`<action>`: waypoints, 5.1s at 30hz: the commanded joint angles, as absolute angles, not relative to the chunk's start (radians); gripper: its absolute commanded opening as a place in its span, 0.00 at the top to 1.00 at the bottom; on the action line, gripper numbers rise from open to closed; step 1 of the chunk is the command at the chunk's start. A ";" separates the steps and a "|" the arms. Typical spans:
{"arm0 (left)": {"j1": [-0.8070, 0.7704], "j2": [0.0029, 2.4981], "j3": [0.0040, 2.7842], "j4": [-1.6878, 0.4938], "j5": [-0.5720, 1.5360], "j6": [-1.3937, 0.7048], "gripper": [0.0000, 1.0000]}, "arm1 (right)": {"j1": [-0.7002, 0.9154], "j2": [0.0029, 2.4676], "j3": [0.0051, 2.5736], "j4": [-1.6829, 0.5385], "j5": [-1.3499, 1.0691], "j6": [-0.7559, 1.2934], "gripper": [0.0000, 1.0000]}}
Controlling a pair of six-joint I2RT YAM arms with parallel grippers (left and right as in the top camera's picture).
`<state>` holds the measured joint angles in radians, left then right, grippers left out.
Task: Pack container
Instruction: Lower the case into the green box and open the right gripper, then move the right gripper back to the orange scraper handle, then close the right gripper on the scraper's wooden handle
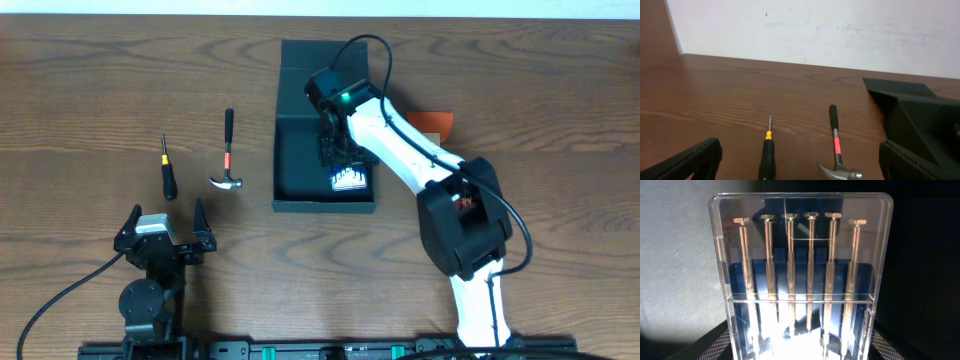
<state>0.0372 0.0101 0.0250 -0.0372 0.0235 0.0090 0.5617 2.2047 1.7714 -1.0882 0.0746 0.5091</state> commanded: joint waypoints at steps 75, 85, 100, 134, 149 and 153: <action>0.034 0.004 0.004 -0.070 0.016 0.026 0.01 | 0.287 2.216 2.334 -1.554 0.162 0.385 0.18; 0.034 0.004 0.004 -0.070 0.016 0.026 0.02 | 0.127 2.216 2.299 -1.575 0.162 0.252 0.13; 0.034 0.004 0.004 -0.070 0.016 0.026 0.01 | 0.141 2.216 2.003 -1.391 0.195 0.072 0.09; 0.034 0.004 0.004 -0.070 0.016 0.026 0.01 | 0.056 2.216 1.650 -1.061 0.010 -0.030 0.07; 0.034 0.004 0.004 -0.070 0.016 0.026 0.01 | 0.056 2.216 1.597 -1.023 -0.005 0.029 0.13; 0.034 0.004 0.004 -0.070 0.016 0.026 0.01 | 0.057 2.216 1.596 -1.027 -0.007 0.029 0.16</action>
